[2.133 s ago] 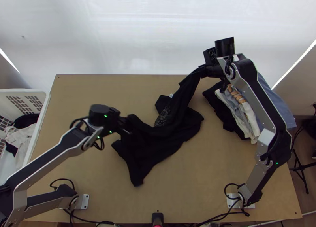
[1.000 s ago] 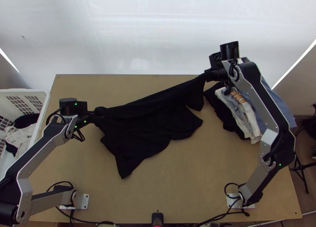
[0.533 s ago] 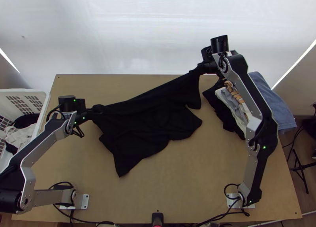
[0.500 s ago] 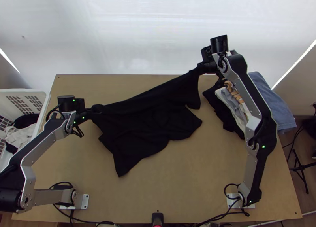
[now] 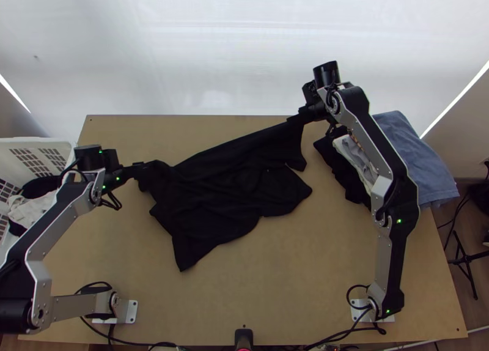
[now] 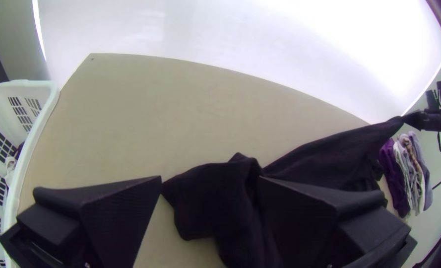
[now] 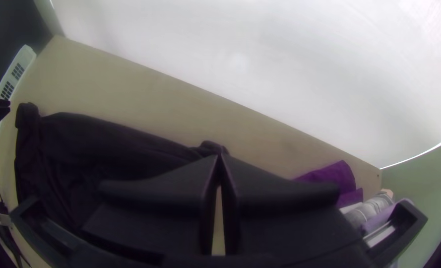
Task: Fold the t-shirt
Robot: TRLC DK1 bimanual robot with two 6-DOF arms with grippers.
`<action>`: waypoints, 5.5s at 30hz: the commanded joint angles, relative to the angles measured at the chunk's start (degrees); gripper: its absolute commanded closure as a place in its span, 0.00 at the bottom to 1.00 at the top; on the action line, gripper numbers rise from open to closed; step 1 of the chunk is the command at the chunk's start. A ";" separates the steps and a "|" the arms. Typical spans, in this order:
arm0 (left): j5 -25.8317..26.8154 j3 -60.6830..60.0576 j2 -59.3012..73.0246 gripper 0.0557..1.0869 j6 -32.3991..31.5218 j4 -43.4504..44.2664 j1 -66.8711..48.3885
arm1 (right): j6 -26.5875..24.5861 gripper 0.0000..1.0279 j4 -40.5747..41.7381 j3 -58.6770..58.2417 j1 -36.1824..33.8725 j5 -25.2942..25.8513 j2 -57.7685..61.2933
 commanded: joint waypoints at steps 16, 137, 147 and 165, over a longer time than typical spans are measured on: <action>2.01 -15.10 -17.91 0.05 40.40 -5.17 2.67 | -0.11 0.97 -1.26 0.04 2.59 1.12 -3.40; -8.18 41.06 -28.46 0.97 -14.80 1.77 11.64 | 0.24 0.97 7.00 0.48 -8.31 -4.07 -58.59; -8.18 36.84 -39.71 0.97 -15.41 4.32 18.76 | -2.49 0.97 0.76 1.10 -12.44 -4.07 -70.11; -7.48 29.90 -44.28 0.97 -18.75 -7.37 14.71 | 1.82 0.97 -4.95 -6.55 -8.04 -4.24 -69.49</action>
